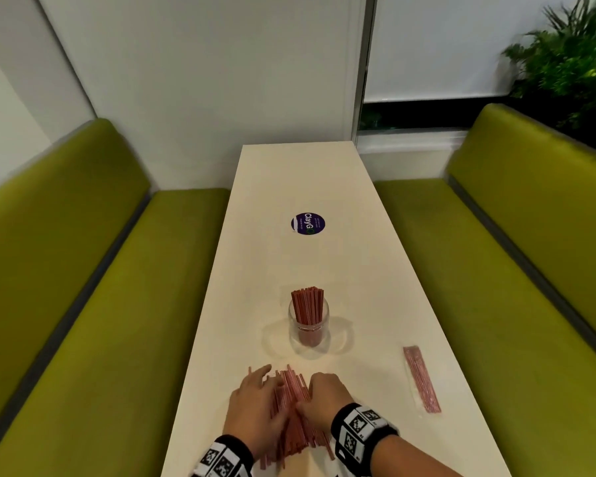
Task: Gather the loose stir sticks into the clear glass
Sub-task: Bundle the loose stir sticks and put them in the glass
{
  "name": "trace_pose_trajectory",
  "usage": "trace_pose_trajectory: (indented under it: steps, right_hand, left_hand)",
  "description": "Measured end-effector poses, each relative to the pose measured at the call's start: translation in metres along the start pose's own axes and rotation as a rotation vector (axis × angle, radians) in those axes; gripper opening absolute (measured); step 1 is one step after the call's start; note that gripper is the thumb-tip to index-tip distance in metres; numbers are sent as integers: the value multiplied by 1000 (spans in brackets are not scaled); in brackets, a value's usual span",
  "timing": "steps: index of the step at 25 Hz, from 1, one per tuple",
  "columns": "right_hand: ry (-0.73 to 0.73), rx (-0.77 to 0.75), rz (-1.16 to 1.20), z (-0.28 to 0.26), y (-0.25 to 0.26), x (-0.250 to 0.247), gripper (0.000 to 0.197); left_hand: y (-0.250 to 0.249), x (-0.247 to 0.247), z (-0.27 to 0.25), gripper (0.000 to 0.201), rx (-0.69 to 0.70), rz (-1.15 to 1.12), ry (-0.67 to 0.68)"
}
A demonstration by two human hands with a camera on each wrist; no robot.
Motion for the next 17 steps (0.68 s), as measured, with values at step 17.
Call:
trace_pose_trajectory:
  steps: [17]
  right_hand:
    - [-37,74,57,7,11,4,14]
  left_hand:
    - [3,2,-18,61,12,-27,36]
Point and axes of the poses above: each hand's wrist, its own z-axis towards the middle knuckle, its own x-axis out of the palm, y = z × x, the point moved 10 cm from there along z, towards the middle knuckle, and after that the axes turned 5 degrees about -z, right-handed, at the moved point
